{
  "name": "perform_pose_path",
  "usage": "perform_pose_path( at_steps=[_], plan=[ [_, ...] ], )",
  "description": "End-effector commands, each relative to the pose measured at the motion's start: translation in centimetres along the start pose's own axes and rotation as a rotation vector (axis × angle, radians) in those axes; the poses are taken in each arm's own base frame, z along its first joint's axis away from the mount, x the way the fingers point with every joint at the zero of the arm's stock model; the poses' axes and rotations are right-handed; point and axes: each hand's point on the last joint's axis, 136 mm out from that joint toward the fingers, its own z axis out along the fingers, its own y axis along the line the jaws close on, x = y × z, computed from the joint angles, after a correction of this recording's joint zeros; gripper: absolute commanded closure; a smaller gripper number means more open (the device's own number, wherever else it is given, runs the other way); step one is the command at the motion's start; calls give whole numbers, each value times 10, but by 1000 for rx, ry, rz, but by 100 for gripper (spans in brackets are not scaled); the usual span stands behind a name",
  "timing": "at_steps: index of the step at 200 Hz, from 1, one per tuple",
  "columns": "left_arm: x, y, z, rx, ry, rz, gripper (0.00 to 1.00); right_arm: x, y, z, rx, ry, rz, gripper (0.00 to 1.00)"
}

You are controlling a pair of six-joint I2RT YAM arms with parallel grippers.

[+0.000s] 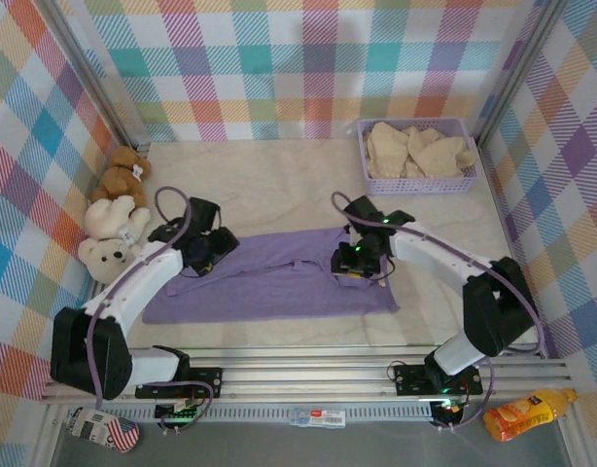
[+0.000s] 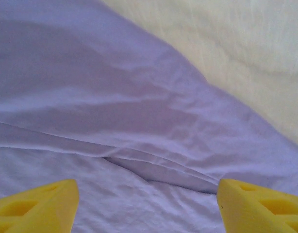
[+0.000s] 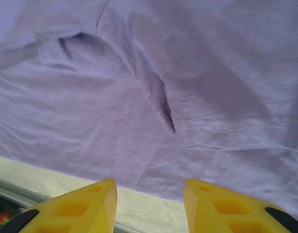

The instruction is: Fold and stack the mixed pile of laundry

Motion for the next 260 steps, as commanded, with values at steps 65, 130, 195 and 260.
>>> perform_pose_path(
  at_steps=[65,130,195,260],
  plan=[
    [23,23,42,-139,42,-34,25,-29,7,46,151,-43,-191,70],
    [23,32,40,-162,24,-32,24,-26,-10,67,236,-8,-231,70],
    [21,40,39,-193,4,-28,24,-24,-5,47,245,-23,-215,96],
    [15,45,41,-225,-13,-22,24,-3,36,-6,54,26,-191,100]
  ],
)
